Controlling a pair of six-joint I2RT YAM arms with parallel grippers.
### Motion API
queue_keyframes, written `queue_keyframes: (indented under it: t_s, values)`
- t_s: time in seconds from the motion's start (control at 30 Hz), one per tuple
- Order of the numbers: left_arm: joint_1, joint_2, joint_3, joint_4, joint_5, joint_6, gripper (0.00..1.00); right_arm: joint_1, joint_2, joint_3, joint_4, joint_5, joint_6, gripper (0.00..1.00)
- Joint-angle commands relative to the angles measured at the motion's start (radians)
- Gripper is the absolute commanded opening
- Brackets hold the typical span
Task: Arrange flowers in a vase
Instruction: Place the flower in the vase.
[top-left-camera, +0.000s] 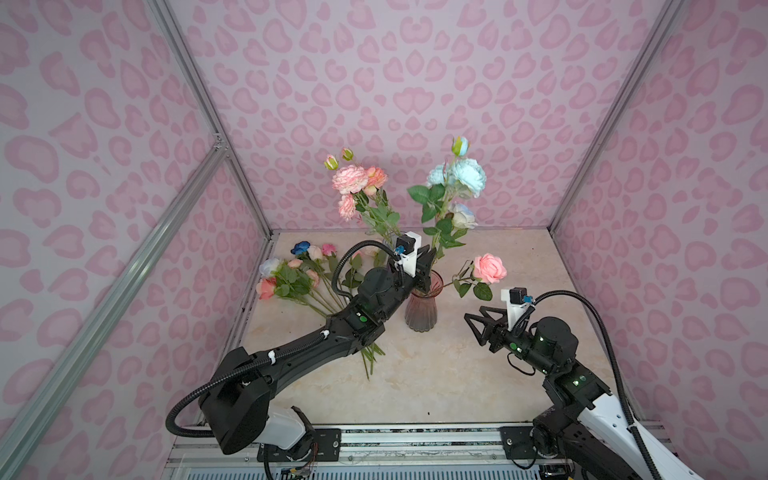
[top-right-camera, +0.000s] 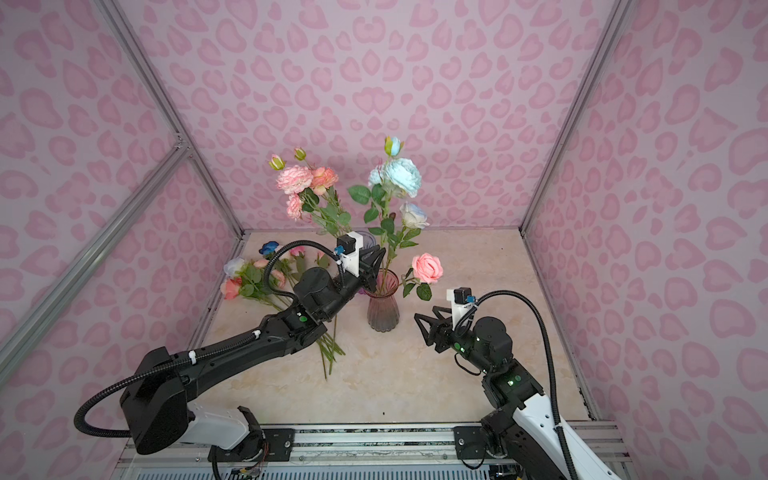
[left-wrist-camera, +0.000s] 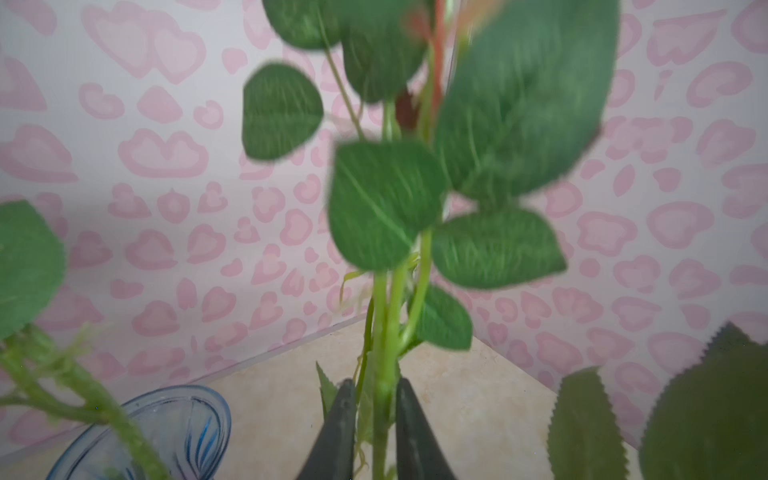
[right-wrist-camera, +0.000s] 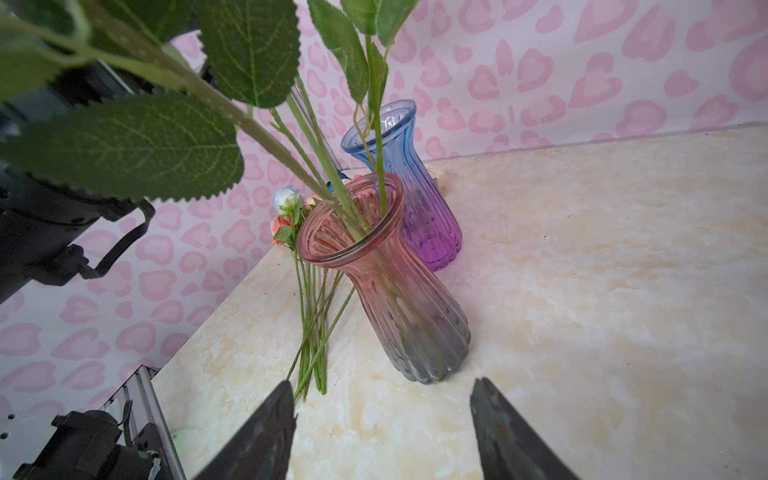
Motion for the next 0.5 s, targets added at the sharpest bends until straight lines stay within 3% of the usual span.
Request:
queue_keyframes:
  t_s: [0.0, 0.47]
  values:
    - [-0.001, -0.010, 0.011, -0.076, -0.051, -0.044, 0.31, 0.001, -0.003, -0.008, 0.016, 0.011, -0.006, 0.70]
    - [0.000, -0.188, -0.090, -0.121, -0.120, -0.122, 0.30, 0.000, 0.005, -0.002, 0.020, 0.009, -0.003, 0.70]
